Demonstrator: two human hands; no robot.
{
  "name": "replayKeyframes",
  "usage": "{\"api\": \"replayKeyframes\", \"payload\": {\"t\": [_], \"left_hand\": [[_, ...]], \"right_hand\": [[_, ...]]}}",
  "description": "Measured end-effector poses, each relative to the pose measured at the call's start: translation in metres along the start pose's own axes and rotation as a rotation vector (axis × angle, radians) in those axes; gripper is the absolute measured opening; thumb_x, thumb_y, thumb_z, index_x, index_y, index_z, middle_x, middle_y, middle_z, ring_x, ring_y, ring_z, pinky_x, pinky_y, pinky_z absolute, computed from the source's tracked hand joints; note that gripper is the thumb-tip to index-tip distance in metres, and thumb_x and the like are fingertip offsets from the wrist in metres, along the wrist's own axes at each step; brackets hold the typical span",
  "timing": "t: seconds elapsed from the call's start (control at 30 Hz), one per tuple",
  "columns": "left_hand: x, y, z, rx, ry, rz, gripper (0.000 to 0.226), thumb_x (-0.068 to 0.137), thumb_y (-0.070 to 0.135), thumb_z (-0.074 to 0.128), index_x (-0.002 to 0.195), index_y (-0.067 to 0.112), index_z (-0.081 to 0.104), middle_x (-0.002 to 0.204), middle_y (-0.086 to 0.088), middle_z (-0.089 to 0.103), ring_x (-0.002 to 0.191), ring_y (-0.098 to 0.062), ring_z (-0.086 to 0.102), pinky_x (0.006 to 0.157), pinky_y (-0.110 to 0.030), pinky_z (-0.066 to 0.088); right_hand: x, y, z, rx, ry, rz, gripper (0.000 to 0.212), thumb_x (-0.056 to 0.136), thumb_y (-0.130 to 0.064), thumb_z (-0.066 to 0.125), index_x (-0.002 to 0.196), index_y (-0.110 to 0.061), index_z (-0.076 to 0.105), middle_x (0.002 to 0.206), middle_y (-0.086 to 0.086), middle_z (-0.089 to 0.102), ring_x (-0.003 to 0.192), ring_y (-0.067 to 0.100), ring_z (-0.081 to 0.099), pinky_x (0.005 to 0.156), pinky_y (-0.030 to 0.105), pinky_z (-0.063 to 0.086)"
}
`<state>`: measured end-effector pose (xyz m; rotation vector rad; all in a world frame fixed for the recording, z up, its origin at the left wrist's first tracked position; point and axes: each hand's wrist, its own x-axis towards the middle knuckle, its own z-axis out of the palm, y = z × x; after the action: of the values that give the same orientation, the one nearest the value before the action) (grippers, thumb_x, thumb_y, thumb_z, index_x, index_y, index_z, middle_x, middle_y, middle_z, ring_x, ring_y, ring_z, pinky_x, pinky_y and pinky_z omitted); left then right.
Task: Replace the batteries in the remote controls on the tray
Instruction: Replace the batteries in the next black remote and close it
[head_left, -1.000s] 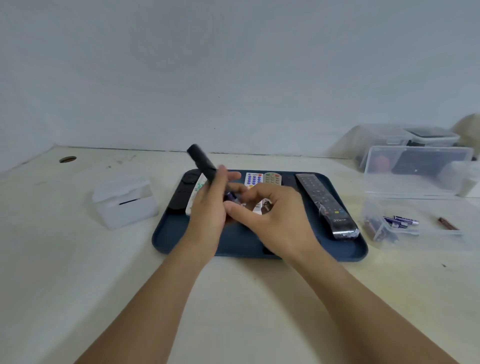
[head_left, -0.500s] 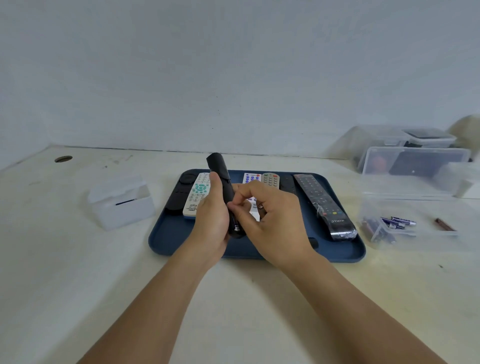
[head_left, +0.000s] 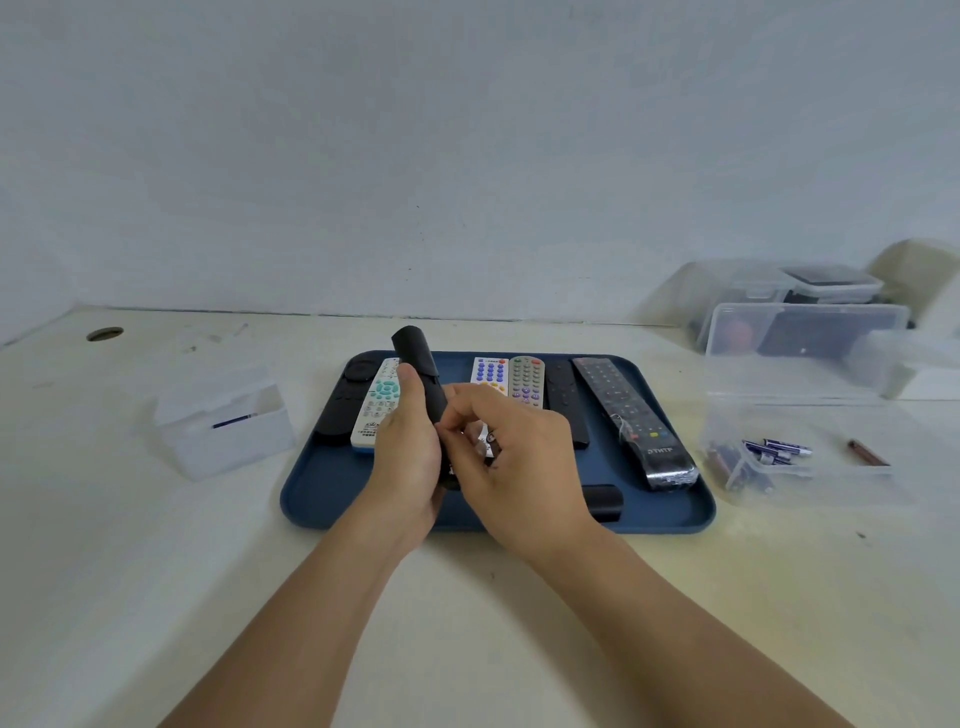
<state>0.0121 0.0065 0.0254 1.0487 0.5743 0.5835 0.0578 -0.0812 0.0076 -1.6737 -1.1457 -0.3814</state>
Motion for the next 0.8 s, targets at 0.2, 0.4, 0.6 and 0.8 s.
{"api": "replayKeyframes", "payload": {"t": [0.2,0.4,0.6,0.8], "left_hand": [[0.001,-0.001,0.001,-0.047,0.005,0.002,0.072,0.106,0.053,0.029,0.051,0.04,0.074,0.064,0.005,0.074,0.058,-0.009,0.071,0.067,-0.031,0.054],[0.003,-0.003,0.0,0.0,0.033,0.004,0.073,0.106,0.052,0.031,0.047,0.042,0.072,0.054,0.01,0.069,0.06,-0.01,0.068,0.076,-0.033,0.053],[0.003,-0.003,-0.002,-0.058,-0.051,-0.082,0.067,0.104,0.058,0.033,0.072,0.019,0.077,0.068,-0.003,0.073,0.069,-0.018,0.071,0.092,-0.042,0.054],[0.006,-0.004,-0.004,-0.067,-0.142,-0.112,0.067,0.102,0.064,0.026,0.095,0.017,0.073,0.074,-0.001,0.075,0.07,-0.015,0.07,0.074,-0.03,0.055]], "right_hand": [[-0.002,0.003,0.004,0.025,-0.022,0.016,0.011,0.089,-0.008,0.061,0.086,-0.019,0.062,0.083,-0.002,0.07,0.072,0.018,0.067,0.059,0.039,0.054],[-0.002,0.002,0.007,0.09,-0.025,0.089,0.012,0.086,-0.006,0.061,0.086,-0.018,0.063,0.086,0.0,0.072,0.077,0.019,0.069,0.063,0.041,0.057],[0.001,-0.004,0.002,0.171,0.019,0.164,0.009,0.086,-0.006,0.065,0.087,-0.015,0.067,0.086,-0.004,0.069,0.066,0.011,0.059,0.062,0.025,0.05],[0.004,-0.009,-0.003,0.022,0.043,-0.001,0.013,0.08,0.003,0.069,0.076,-0.01,0.067,0.073,-0.015,0.054,0.069,0.003,0.052,0.062,0.008,0.036]]}}
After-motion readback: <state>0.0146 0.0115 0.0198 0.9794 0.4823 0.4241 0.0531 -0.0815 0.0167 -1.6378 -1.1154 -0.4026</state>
